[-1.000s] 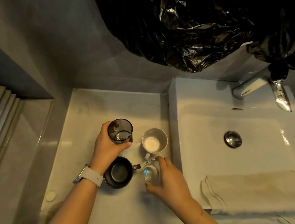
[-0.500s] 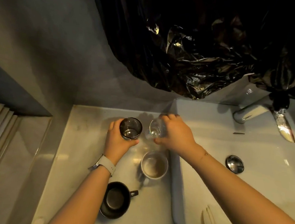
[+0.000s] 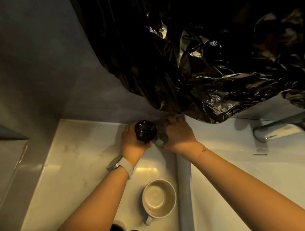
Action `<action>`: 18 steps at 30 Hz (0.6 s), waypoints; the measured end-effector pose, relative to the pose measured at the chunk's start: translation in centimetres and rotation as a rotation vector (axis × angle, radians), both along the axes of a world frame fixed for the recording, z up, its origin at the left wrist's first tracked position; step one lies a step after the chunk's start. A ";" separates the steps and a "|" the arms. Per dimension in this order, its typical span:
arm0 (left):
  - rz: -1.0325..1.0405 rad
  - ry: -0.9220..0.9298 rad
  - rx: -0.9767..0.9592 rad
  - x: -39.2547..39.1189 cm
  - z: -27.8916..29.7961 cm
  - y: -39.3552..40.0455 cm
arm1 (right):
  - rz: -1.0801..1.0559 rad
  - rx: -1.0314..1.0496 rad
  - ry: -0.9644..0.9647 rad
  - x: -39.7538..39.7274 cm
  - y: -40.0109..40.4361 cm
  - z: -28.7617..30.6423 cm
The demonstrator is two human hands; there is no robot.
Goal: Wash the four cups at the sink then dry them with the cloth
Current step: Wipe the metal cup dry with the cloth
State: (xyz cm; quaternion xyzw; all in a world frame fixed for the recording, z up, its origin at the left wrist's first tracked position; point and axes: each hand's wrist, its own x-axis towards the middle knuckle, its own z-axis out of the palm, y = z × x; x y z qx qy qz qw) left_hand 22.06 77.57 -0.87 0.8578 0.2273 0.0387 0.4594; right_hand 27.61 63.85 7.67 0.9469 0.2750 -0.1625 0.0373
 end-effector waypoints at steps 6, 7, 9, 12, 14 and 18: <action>0.164 0.041 -0.143 1.2 0.0 -0.8 | -0.030 0.001 -0.072 0.5 0.0 -0.2; 0.175 0.033 -0.147 1.1 0.0 -1.1 | -0.015 -0.009 -0.080 0.4 0.0 -0.3; 0.193 0.021 -0.144 1.1 0.1 -1.5 | 0.003 -0.029 -0.082 0.0 -0.2 -0.5; 0.152 0.031 -0.168 1.1 0.6 -1.5 | 0.003 0.012 -0.080 -0.4 -0.7 -1.1; 0.088 0.051 -0.178 0.6 1.3 -1.1 | 0.006 0.159 -0.081 -1.3 -1.2 -1.0; 0.107 -0.005 -0.086 -4.4 4.9 -0.6 | -0.177 0.648 -0.117 -7.2 -3.5 1.8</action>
